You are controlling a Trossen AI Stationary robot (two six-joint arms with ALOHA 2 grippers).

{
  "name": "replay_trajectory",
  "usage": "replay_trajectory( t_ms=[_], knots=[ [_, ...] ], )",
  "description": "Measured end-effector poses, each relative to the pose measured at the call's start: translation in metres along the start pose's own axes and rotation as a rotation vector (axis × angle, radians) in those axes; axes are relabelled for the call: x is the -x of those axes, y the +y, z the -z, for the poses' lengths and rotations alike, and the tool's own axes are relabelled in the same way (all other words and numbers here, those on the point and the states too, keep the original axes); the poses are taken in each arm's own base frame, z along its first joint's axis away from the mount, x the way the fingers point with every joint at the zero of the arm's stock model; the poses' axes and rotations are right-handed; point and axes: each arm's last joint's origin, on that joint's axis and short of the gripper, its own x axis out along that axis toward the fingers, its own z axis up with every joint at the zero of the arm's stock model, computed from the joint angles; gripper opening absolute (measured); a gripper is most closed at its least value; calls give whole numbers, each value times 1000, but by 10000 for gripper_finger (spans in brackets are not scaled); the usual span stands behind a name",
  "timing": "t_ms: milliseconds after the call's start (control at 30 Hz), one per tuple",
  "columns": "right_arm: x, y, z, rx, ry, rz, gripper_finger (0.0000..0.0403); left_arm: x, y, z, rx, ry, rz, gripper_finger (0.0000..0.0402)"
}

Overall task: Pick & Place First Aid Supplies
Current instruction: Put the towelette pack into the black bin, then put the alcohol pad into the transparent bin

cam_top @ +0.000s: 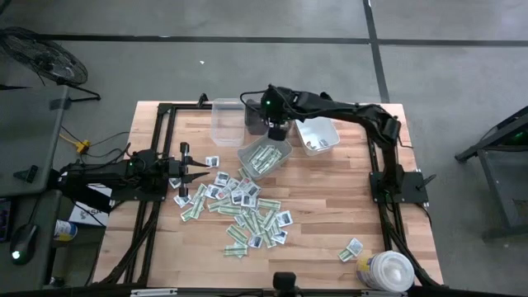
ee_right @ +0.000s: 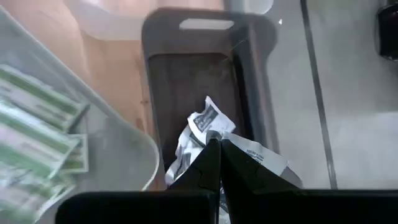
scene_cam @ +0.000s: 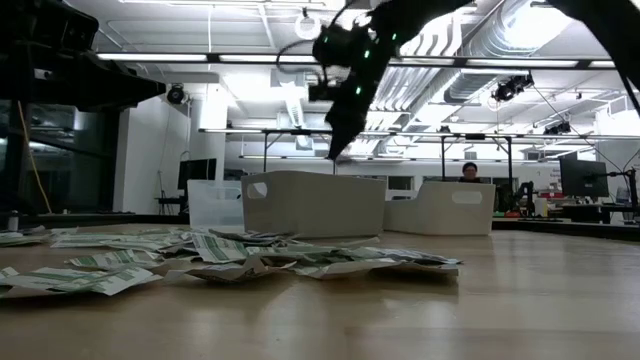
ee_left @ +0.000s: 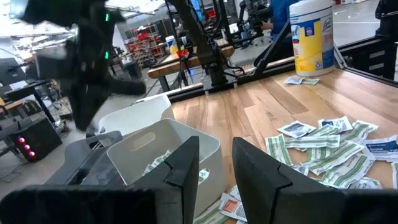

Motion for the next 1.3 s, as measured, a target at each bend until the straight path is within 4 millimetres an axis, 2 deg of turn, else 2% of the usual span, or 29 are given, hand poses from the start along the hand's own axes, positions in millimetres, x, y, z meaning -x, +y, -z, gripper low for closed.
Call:
replay_trajectory(
  t_ms=[67,233,467,567,867,1067,1300],
  knots=[
    [-14,0,2,0,9,3,0,0,0,0,0,0,0,96],
    [-32,-6,6,-56,19,17,0,0,0,0,0,0,0,96],
    [-34,-10,8,-125,52,99,7,0,0,0,0,0,0,96],
    [-35,-11,9,-148,56,105,29,0,0,0,0,0,0,96],
    [-34,-10,12,-245,99,142,136,0,0,0,0,0,0,96],
    [-13,-2,13,-361,138,114,168,0,0,0,0,0,0,96],
    [25,8,15,-481,172,1,165,0,0,0,0,0,0,96]
  ],
)
